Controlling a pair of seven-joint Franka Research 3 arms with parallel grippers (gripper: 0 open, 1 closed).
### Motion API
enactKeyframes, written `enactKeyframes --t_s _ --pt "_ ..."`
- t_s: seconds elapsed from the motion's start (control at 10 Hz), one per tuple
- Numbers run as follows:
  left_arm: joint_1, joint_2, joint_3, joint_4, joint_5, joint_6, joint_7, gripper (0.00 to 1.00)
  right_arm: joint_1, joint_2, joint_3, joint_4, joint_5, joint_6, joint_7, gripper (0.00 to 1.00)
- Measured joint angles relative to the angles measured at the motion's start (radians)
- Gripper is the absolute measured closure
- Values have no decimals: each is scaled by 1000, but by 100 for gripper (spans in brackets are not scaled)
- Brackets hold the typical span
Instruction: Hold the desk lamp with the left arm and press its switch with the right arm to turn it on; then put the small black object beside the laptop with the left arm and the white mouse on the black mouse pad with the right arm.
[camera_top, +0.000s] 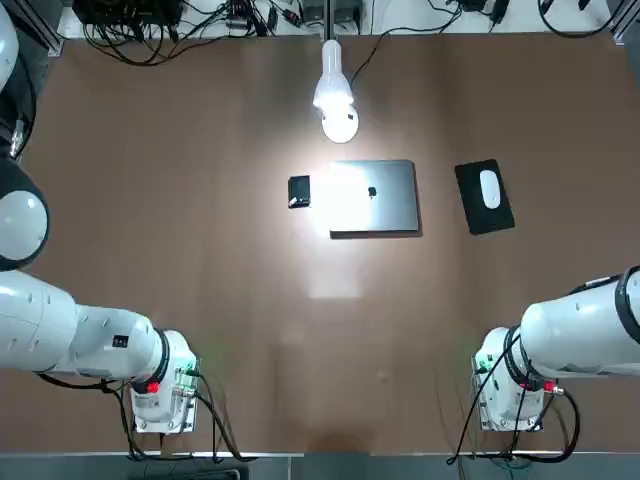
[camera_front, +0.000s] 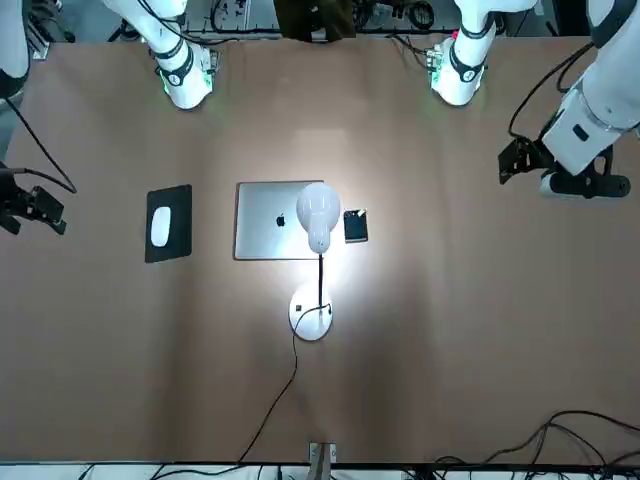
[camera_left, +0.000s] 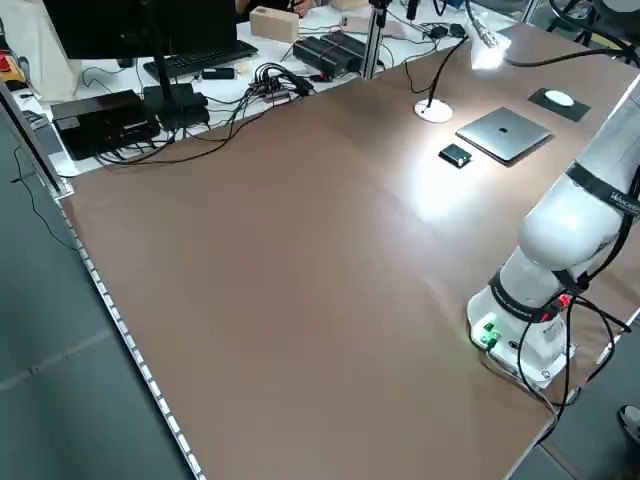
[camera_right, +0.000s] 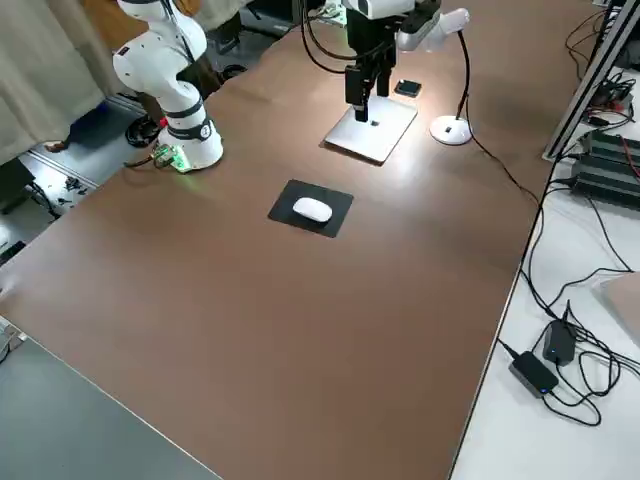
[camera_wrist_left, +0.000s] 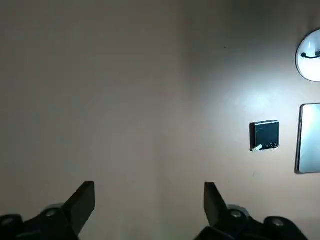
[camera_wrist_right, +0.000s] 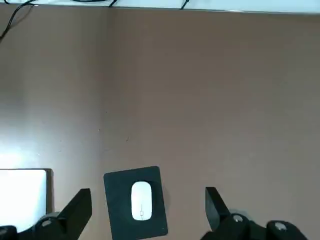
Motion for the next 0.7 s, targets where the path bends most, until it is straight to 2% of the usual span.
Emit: enactKeyframes --t_s 0.5,0.7 --pt "1 0 5 0 6 46 0 4 0 -1 0 6 0 -6 0 0" --pt "1 0 5 0 34 55 0 4 0 -3 0 30 0 -70 1 0"
